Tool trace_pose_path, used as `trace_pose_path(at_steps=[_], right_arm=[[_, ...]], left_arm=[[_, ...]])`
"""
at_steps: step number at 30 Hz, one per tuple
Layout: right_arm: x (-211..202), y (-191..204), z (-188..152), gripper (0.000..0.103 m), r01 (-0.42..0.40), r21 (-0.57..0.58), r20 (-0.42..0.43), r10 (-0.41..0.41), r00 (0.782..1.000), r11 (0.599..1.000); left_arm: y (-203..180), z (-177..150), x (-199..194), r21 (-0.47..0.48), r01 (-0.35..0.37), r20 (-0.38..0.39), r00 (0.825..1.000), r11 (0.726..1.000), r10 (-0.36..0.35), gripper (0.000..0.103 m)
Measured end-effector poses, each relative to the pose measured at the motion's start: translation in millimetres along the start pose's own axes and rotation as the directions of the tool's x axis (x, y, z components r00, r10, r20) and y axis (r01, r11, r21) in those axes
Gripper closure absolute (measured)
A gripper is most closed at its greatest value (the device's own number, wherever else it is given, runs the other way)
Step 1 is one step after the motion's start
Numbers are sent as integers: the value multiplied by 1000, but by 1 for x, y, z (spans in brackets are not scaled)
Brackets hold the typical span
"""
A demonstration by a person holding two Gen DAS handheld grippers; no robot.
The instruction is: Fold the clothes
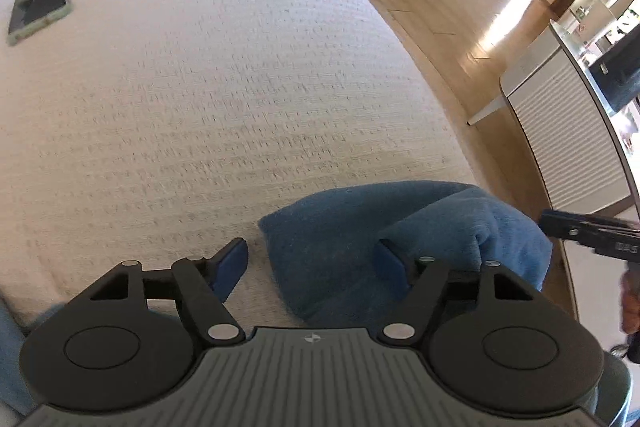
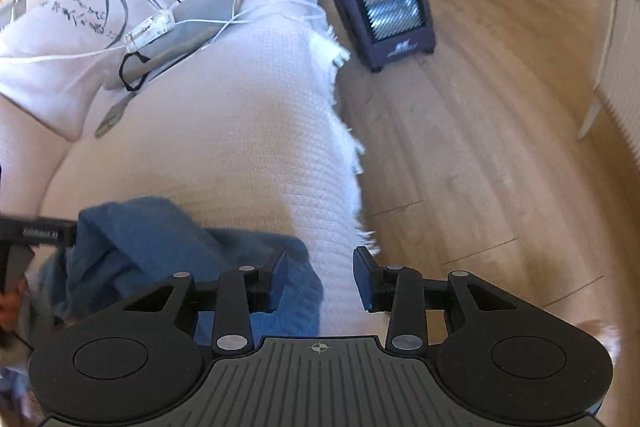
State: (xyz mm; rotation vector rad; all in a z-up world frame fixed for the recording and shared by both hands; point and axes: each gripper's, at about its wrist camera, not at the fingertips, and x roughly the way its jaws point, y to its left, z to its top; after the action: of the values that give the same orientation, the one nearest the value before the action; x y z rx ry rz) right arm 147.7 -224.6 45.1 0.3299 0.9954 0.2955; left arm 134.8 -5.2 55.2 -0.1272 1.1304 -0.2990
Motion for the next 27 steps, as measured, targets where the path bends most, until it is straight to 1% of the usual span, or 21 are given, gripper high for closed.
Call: trace_pose_path(at_steps=[2,4,5,6,7,8,9,10,11,12,15,17,19,21,23,24,26,27], right_arm=[[11,-3,0,66,-41,13,-35,42,999,999],[21,-4,0,59,-80,24,-70,81,994,997],[26,-4,-1,59,-92,23,-84,94,992,995],[29,-3,-4,59,-107,25,-96,109,989,994],[32,-3,-8,59,-123,32,-109,126,986,992],[35,-1,-12,59,-130,33,-117,133,984,991],[36,2,-17,61,-127,27,-117,129,985,992],[36,4,-20,70,-126,24,-106,128,986,992],[34,6,-22,73,-130,27,-94,132,987,991],[32,9,-23,75,-120,26,-83,122,989,992],[16,25,-21,78,-64,-45,-31,63,998,997],[-2,36,-15,78,-50,-80,20,52,998,996],[-20,48,-5,78,-44,-111,79,53,996,993],[-37,62,7,78,-34,-146,140,55,989,989],[-51,75,21,78,-39,-171,194,72,978,985],[-56,80,27,78,-37,-182,220,77,972,983],[-62,92,39,78,-13,-206,271,70,960,978],[-62,95,44,78,13,-202,287,47,957,979]], left_arm=[[-2,-1,0,-13,12,0,1000,1000,-12,35],[-4,-1,0,-25,25,-1,1000,999,-25,39],[-5,-1,0,-30,31,-1,1000,999,-31,47],[-6,-1,0,-31,36,-2,999,999,-36,56],[-7,-1,0,-32,41,-4,999,999,-41,60],[-8,-1,-1,-33,46,-5,999,998,-46,62],[-9,-1,-1,-34,50,-6,999,998,-51,64],[-10,-1,-2,-36,55,-6,998,998,-55,67],[-10,-1,-3,-41,57,-5,998,998,-57,68],[-9,0,-5,-45,61,0,998,997,-61,72],[-5,6,-20,-38,78,43,996,996,-76,79],[-1,17,-35,-17,52,84,995,999,-50,79],[7,30,-56,-13,24,140,990,1000,-22,80],[16,41,-82,-11,-8,214,977,1000,10,81],[24,51,-111,-8,-43,290,956,999,44,81],[28,54,-122,-12,-57,314,948,998,58,81],[37,57,-137,-25,-81,339,937,996,85,76],[41,56,-143,-29,-90,346,934,996,95,69]])
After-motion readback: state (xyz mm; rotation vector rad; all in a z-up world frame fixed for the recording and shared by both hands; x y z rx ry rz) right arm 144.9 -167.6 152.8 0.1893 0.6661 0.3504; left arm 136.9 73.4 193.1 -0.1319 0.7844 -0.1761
